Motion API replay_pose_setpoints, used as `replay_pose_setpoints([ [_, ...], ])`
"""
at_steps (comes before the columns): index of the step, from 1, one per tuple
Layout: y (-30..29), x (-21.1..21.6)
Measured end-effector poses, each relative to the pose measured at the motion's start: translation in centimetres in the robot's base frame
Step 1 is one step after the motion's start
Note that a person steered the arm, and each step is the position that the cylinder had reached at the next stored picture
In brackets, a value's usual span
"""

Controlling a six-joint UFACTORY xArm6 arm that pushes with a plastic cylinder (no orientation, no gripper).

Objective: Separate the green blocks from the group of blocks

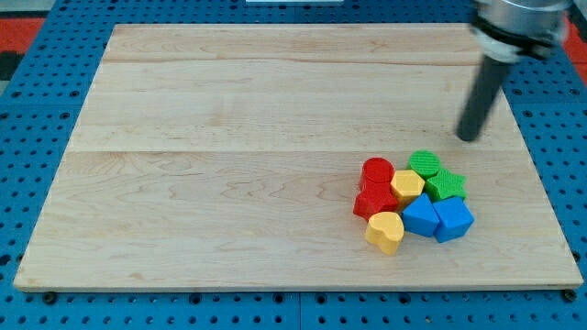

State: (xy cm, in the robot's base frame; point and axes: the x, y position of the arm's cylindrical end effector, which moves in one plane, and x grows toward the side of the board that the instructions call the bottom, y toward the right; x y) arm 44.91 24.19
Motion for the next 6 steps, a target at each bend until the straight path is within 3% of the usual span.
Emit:
replay_pose_setpoints([
  [1, 0.5, 8.6],
  [2, -2.7, 9.5],
  [4, -10.3, 4.2],
  [6, -11.2, -3.4],
])
